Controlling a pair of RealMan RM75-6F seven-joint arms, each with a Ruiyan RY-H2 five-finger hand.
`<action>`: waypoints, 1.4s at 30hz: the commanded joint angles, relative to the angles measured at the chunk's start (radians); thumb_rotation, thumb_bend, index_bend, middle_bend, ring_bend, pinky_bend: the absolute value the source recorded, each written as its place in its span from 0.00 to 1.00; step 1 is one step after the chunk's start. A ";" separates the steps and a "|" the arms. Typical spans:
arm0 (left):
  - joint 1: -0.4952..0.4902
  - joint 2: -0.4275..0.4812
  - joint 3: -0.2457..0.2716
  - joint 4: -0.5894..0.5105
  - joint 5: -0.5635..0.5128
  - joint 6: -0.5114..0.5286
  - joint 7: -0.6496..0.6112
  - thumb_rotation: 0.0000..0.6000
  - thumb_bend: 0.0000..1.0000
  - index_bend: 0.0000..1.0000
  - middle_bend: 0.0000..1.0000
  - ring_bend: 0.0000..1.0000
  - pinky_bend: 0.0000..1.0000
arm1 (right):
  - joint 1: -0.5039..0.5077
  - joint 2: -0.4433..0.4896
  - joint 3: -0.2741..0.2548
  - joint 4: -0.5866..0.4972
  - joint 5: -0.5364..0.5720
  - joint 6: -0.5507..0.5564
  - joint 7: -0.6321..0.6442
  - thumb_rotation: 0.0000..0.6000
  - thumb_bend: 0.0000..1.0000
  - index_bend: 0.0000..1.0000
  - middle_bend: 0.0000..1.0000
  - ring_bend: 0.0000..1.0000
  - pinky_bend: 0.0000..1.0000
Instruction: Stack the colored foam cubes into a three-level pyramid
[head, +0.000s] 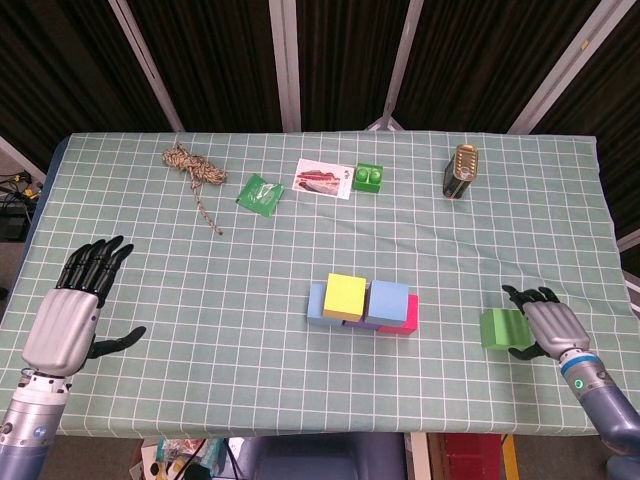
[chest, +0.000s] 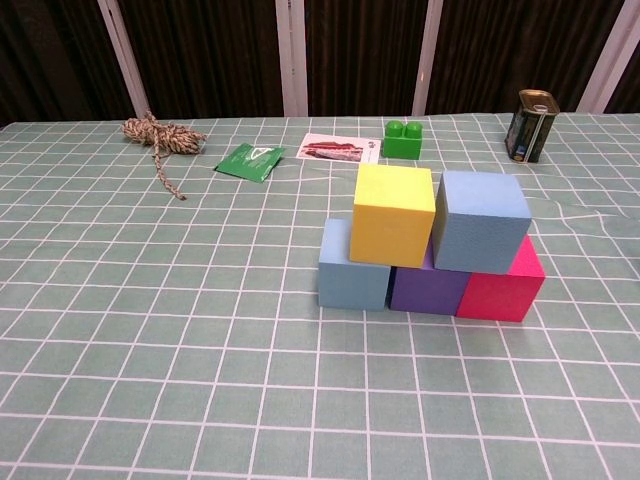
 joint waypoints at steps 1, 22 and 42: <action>0.000 0.000 0.000 0.000 0.000 -0.002 0.000 1.00 0.03 0.00 0.02 0.00 0.00 | 0.000 -0.005 0.001 -0.004 0.013 0.001 -0.011 1.00 0.24 0.00 0.22 0.14 0.00; 0.005 0.004 -0.007 0.003 0.000 -0.007 -0.013 1.00 0.03 0.00 0.02 0.00 0.00 | -0.010 -0.037 0.010 0.011 0.031 0.016 -0.021 1.00 0.30 0.00 0.31 0.20 0.00; 0.009 0.011 -0.013 0.002 -0.001 -0.009 -0.026 1.00 0.03 0.00 0.02 0.00 0.00 | -0.022 -0.029 0.026 0.006 0.008 0.038 0.004 1.00 0.32 0.00 0.40 0.25 0.00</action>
